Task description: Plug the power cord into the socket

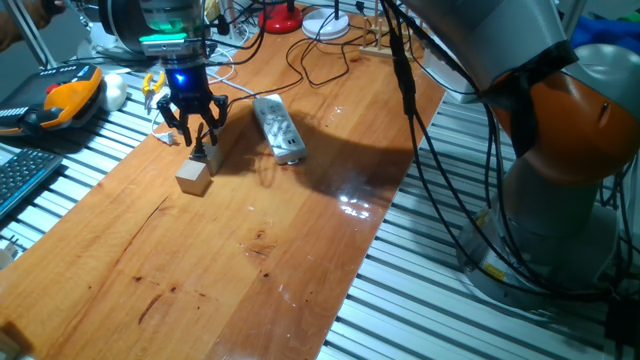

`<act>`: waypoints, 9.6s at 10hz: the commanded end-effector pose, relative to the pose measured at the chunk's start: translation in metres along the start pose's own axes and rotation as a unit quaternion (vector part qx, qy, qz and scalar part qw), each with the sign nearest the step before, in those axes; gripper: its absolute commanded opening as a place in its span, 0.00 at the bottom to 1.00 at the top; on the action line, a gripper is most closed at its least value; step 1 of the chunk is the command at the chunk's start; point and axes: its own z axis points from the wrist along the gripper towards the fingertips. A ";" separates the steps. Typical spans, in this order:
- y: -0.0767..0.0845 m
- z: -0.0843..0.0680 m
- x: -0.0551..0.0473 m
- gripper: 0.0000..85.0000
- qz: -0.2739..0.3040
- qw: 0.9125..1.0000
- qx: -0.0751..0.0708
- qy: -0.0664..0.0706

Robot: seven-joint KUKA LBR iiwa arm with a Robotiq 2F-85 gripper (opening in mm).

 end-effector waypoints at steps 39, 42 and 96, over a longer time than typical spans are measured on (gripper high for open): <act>-0.027 -0.070 0.048 0.00 -0.607 0.776 0.105 -0.133; -0.027 -0.070 0.048 0.00 -0.679 0.714 0.113 -0.126; -0.105 -0.075 -0.089 0.00 -0.709 0.686 0.110 -0.122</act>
